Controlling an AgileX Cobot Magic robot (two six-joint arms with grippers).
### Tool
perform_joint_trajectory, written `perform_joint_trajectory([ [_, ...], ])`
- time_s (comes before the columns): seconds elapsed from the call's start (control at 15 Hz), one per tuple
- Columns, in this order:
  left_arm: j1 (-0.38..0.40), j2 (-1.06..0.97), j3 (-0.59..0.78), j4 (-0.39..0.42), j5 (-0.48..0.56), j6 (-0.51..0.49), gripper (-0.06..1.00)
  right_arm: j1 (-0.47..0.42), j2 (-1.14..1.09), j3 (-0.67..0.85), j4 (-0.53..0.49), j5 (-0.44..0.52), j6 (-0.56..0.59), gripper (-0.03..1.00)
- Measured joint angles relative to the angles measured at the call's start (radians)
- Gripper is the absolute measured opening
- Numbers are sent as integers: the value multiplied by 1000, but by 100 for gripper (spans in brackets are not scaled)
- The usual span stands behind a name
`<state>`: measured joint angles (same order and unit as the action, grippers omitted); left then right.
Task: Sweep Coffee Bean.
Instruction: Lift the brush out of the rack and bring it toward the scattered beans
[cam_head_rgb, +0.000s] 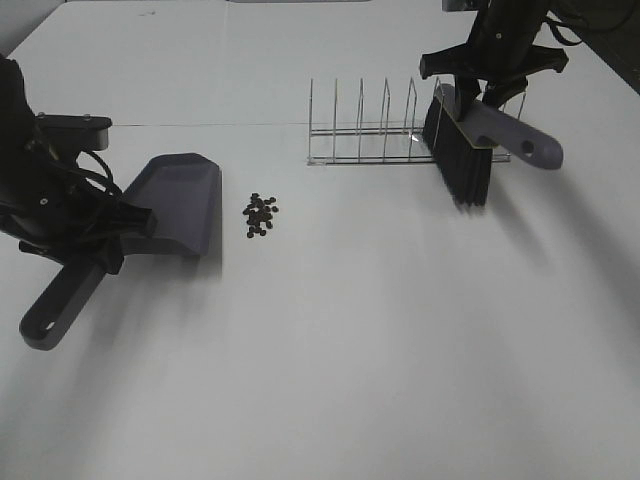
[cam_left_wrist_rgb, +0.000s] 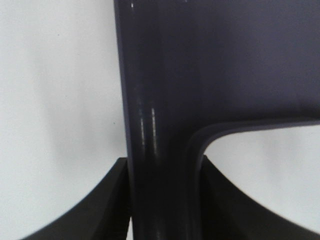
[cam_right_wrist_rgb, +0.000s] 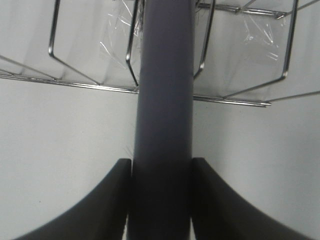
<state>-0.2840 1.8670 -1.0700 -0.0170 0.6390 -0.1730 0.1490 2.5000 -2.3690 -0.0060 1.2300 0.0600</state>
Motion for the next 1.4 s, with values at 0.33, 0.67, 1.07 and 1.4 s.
perform_joint_trajectory([
  [0.33,0,0,0,0,0,0,36,-1,29,0,102,-1,-2,45],
  [0.67,0,0,0,0,0,0,36,-1,67,0,103,-2,-2,48],
  [1.07,0,0,0,1,0,0,36,-9,97,0,73,-2,4,29],
  [1.4,0,0,0,1,0,0,36,-9,76,1,47,0,4,29],
])
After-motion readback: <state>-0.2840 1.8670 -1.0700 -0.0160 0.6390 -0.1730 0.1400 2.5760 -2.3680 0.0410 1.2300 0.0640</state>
